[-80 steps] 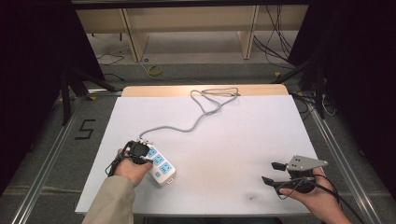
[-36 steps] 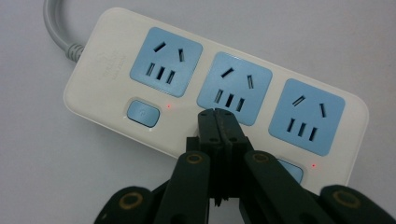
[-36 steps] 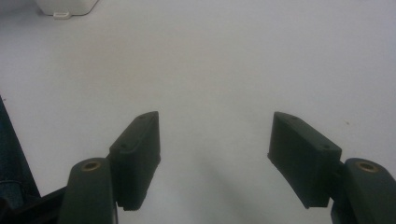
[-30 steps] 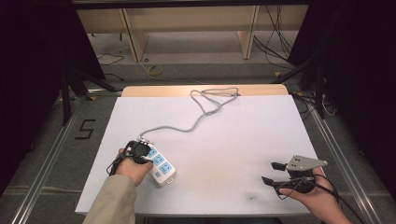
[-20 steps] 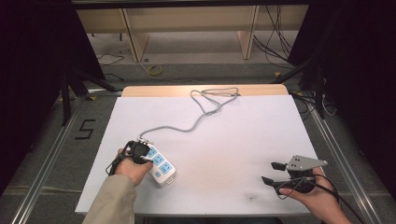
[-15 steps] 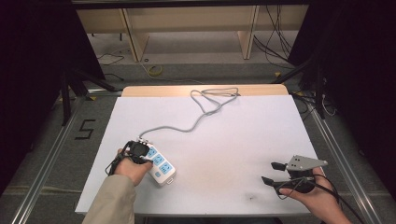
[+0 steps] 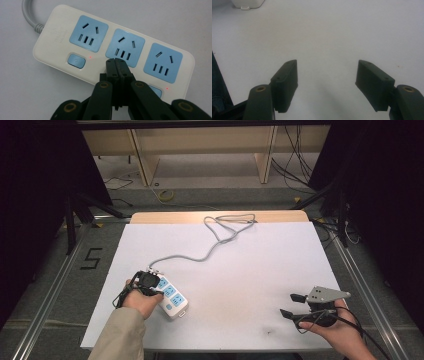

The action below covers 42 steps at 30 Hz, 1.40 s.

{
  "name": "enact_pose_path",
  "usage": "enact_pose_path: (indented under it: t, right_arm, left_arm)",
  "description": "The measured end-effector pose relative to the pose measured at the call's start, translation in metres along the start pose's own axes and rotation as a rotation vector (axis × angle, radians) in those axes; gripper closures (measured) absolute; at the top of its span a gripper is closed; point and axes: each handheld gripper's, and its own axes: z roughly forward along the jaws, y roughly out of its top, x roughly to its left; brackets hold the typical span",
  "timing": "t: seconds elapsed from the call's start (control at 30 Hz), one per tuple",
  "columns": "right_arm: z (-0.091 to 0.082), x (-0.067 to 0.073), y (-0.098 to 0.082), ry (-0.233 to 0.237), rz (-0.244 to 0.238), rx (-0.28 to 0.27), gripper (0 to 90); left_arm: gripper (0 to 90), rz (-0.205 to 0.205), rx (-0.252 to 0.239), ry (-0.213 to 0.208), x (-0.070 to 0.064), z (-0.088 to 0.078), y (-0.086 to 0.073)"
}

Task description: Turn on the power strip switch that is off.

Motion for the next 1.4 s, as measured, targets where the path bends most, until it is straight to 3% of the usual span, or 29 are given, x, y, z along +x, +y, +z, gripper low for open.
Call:
enact_pose_path:
  t: [0.93, 1.17, 1.4]
  right_arm:
    - [0.001, 0.000, 0.000, 0.001, 0.000, -0.002, 34.2]
    - [0.001, 0.000, 0.000, 0.002, 0.000, -0.001, 34.1]
    - [0.001, 0.000, 0.000, 0.002, 0.000, -0.002, 34.1]
  left_arm:
    - [89.9, 0.009, -0.020, 0.011, -0.001, -0.001, -0.001]
    - [89.7, -0.026, -0.081, 0.009, -0.001, -0.007, 0.000]
    - [86.7, -0.021, -0.125, 0.018, -0.001, -0.011, 0.000]
